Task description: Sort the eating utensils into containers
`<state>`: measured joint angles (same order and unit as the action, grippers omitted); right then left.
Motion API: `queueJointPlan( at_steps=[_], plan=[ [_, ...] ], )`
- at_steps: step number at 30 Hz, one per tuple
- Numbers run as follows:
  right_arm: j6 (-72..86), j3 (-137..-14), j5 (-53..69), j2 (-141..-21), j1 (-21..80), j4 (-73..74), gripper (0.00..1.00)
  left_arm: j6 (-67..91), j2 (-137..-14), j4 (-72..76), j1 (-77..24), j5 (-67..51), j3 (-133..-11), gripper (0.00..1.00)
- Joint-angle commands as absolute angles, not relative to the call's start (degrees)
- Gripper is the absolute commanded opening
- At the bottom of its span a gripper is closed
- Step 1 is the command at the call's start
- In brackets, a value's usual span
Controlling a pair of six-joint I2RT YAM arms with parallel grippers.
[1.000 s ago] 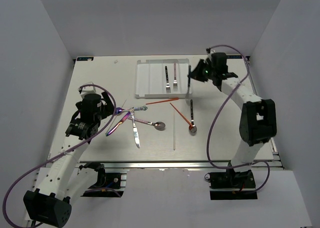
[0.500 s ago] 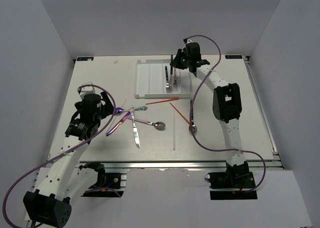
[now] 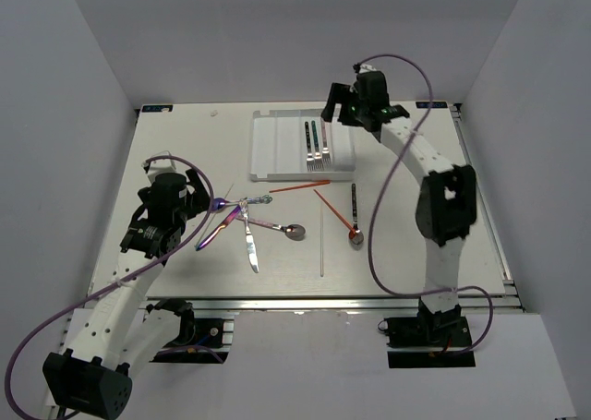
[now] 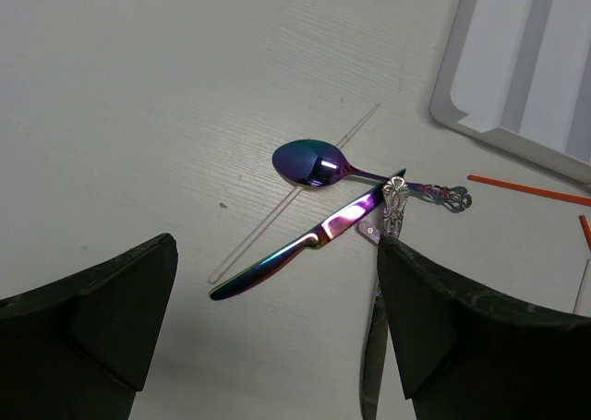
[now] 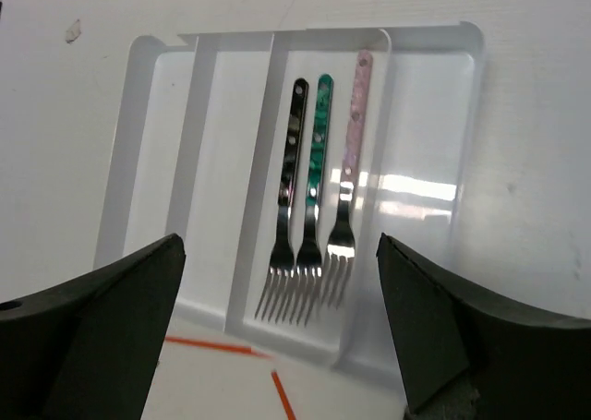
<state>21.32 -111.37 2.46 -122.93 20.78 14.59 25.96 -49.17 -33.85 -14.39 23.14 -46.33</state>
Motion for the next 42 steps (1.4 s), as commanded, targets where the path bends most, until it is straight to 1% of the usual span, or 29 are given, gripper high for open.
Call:
queueJointPlan(
  at_steps=[1, 2, 3, 4, 5, 6, 7, 8, 10, 11, 14, 17, 21, 24, 29, 30, 32, 33, 34, 35, 42],
  plan=[
    [18.3, -95.1, -4.5, -106.5, 21.4, 13.9, 0.89, 25.9, -48.1, -33.5, -14.5, 23.5, -46.5, 0.98],
    [18.5, -90.1, -9.0, -101.5, 21.8, 13.3, 0.89, 26.0, -48.0, -33.5, -14.5, 23.6, -46.4, 0.98],
    [18.2, -82.3, -11.4, -99.7, 22.2, 13.2, 0.89, 26.0, -47.6, -33.4, -14.5, 23.6, -46.4, 0.98],
    [18.2, -79.4, -14.7, -96.9, 22.8, 13.8, 0.89, 26.0, -47.6, -33.4, -14.5, 23.5, -46.3, 0.98],
    [18.5, -76.8, -15.4, -95.8, 23.1, 14.5, 0.87, 26.0, -47.5, -33.2, -14.5, 23.5, -46.2, 0.98],
    [18.8, -72.2, -15.3, -95.1, 23.3, 15.1, 0.84, 26.0, -47.5, -33.1, -14.5, 23.3, -46.2, 0.98],
    [19.1, -70.2, -15.2, -94.5, 23.6, 15.3, 0.82, 26.0, -47.5, -33.2, -14.5, 23.3, -46.3, 0.98],
    [19.4, -68.3, -15.5, -93.7, 24.3, 15.2, 0.76, 25.9, -47.6, -33.2, -14.5, 23.1, -46.3, 0.98],
    [19.7, -64.3, -15.8, -93.9, 25.2, 14.3, 0.69, 25.9, -47.7, -33.3, -14.5, 23.2, -46.4, 0.98],
    [19.9, -63.6, -14.6, -94.2, 25.3, 14.2, 0.64, 25.9, -47.7, -33.3, -14.5, 23.3, -46.3, 0.98],
    [20.2, -62.1, -14.4, -95.1, 26.3, 13.9, 0.56, 25.9, -47.4, -33.2, -14.5, 23.3, -46.2, 0.98],
    [21.1, -61.2, -12.7, -95.9, 26.6, 13.1, 0.52, 25.9, -47.2, -33.3, -14.5, 23.4, -46.2, 0.98],
    [22.1, -60.5, -12.7, -97.8, 27.5, 12.9, 0.5, 26.0, -47.0, -33.3, -14.5, 23.4, -46.1, 0.98],
    [23.0, -58.6, -12.0, -99.7, 27.7, 11.8, 0.45, 26.0, -47.2, -33.2, -14.5, 23.3, -46.1, 0.98],
    [23.6, -56.2, -15.3, -101.1, 27.7, 11.8, 0.35, 25.9, -47.5, -33.1, -14.5, 22.9, -46.1, 0.98],
    [23.8, -55.9, -16.3, -100.8, 27.5, 12.0, 0.28, 25.9, -47.6, -33.0, -14.5, 22.8, -46.1, 0.98],
    [23.9, -55.5, -17.3, -100.3, 27.2, 12.6, 0.26, 25.8, -47.8, -33.0, -14.5, 22.7, -46.1, 0.98],
    [23.8, -55.1, -17.8, -99.5, 27.0, 12.8, 0.22, 25.8, -47.8, -33.0, -14.5, 22.6, -46.2, 0.98],
    [23.8, -54.9, -17.8, -99.1, 26.1, 13.0, 0.07, 25.8, -47.8, -33.0, -14.5, 22.6, -46.2, 0.98],
    [23.8, -54.8, -18.0, -98.4, 25.7, 13.2, 0.0, 25.8, -47.8, -33.1, -14.5, 22.6, -46.1, 0.98],
    [21.7, -57.2, -26.2, -90.9, 24.8, 18.3, 0.0, 25.8, -47.5, -33.1, -14.5, 22.8, -46.2, 0.98]
  ],
)
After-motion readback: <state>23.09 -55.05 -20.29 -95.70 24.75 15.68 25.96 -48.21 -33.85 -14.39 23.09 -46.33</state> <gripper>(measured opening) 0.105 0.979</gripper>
